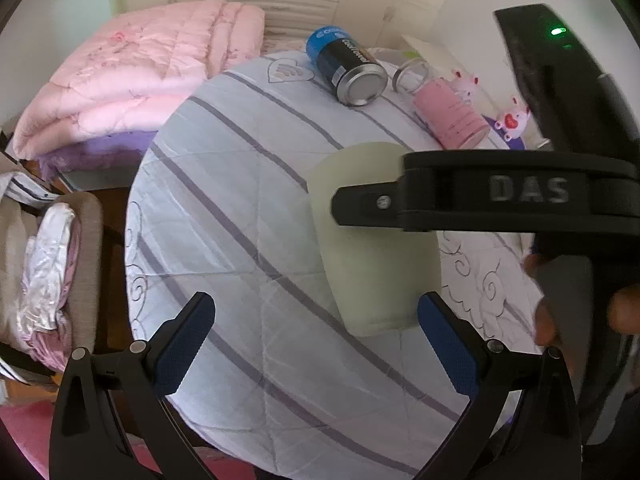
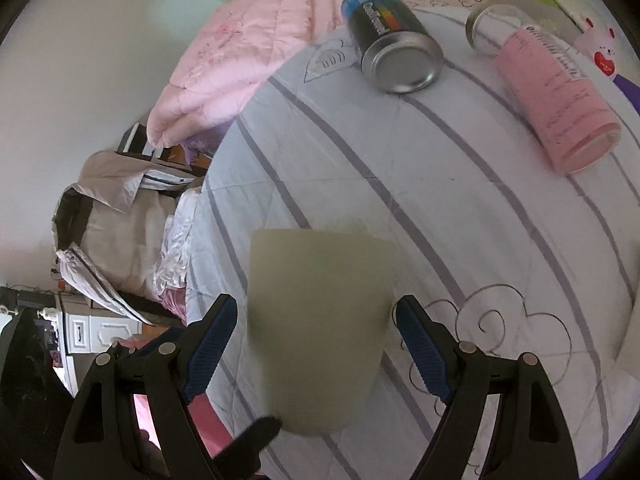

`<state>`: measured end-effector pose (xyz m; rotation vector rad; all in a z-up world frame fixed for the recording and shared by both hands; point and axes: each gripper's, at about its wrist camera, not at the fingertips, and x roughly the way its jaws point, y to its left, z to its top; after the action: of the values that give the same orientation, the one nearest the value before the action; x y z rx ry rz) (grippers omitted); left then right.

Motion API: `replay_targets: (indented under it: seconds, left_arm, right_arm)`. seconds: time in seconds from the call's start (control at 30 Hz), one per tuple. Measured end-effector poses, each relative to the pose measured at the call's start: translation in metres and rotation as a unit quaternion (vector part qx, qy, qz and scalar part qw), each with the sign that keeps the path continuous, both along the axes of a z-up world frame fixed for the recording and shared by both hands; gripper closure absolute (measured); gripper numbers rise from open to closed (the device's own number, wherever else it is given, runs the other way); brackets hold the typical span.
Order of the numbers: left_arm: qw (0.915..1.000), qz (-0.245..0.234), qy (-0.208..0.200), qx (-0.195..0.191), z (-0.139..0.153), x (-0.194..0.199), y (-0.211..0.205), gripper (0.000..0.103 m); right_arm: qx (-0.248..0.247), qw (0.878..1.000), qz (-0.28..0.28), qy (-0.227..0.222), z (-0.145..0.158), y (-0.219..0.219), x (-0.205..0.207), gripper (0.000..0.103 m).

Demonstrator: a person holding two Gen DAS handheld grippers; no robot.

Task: Flip cup upright
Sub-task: 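Grasp the cup with the right gripper while the left gripper opens and releases it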

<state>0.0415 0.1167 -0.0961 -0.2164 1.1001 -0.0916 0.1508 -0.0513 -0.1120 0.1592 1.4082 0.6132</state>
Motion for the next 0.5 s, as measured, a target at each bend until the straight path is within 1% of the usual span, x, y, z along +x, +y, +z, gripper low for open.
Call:
replay_targets:
  seconds: [0.13,0.23,0.33,0.5]
  left_arm:
    - [0.9998,-0.008,0.000,-0.015,-0.0025,0.0035,0.0007,0.000]
    - [0.9996,-0.011,0.000,-0.024,-0.0037,0.0061,0.0017,0.000]
    - [0.9996,-0.013,0.001,-0.023,-0.0044,0.0071,-0.0002,0.000]
    - [0.9996,-0.018,0.002,-0.024,-0.0046,0.0073,-0.0053,0.000]
  right_arm:
    - [0.003,1.000,-0.001,0.015,-0.0085,-0.0001,0.0064,0.020]
    - [0.012,1.000,0.001,0.009,-0.0108,-0.0015,0.0071,0.020]
    - [0.028,1.000,0.005,-0.009,-0.0098,-0.0028,0.0052,0.023]
    - [0.028,0.998,0.021,-0.042,-0.0022,-0.0038,-0.0009,0.023]
